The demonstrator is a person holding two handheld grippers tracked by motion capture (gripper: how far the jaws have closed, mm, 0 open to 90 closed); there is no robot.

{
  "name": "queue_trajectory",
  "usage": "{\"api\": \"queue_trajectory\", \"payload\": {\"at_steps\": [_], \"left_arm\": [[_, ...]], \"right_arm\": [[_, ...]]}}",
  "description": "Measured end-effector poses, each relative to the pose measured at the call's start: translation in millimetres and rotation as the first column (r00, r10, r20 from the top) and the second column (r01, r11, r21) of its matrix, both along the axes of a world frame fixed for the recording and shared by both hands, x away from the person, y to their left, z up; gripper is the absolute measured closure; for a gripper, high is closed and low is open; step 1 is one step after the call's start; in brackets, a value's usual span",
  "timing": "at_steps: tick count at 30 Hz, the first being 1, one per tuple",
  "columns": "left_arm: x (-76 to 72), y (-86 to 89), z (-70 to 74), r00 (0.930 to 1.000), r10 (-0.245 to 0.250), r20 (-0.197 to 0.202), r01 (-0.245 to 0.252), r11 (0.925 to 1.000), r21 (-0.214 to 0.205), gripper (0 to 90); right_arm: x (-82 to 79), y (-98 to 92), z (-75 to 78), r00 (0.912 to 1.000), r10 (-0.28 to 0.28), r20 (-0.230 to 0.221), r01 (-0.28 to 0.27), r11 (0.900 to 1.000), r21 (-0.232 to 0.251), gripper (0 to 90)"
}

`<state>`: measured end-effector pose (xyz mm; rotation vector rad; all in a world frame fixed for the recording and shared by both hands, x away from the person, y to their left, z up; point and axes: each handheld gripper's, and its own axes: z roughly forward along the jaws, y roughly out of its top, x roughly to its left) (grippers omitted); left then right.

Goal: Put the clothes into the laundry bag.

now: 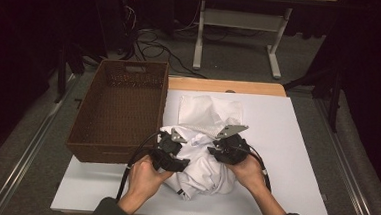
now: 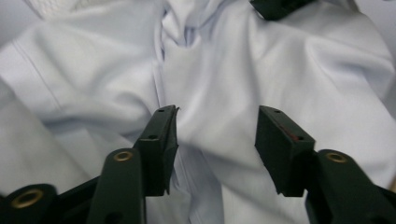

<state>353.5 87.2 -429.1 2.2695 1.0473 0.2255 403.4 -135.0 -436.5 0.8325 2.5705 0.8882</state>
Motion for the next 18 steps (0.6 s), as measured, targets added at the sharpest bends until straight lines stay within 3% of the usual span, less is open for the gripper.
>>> {"api": "queue_trajectory", "payload": {"at_steps": [4, 9, 13, 18], "left_arm": [[-10.5, 14.7, -6.6, 0.9994, 0.028, -0.018, -0.029, 0.9996, -0.008, 46.9], [-19.9, 26.0, -10.6, 0.9978, 0.049, -0.043, -0.049, 0.9988, 0.006, 45.4], [-24.3, 30.3, -12.1, 0.9968, 0.074, -0.032, -0.073, 0.9971, 0.023, 44.5], [-20.4, 32.1, -22.4, 0.9925, 0.100, -0.070, -0.097, 0.9939, 0.053, 43.1]], "right_arm": [[8.6, -5.2, -9.6, 0.9983, -0.037, -0.045, 0.037, 0.9993, -0.007, 68.5], [11.3, -6.6, -18.0, 0.9973, -0.056, -0.047, 0.052, 0.9946, -0.089, 68.8], [11.1, -9.8, -20.6, 0.9972, -0.057, -0.047, 0.053, 0.9947, -0.088, 68.5], [11.1, -10.6, -20.6, 0.9971, -0.058, -0.048, 0.053, 0.9939, -0.096, 68.5]]}}
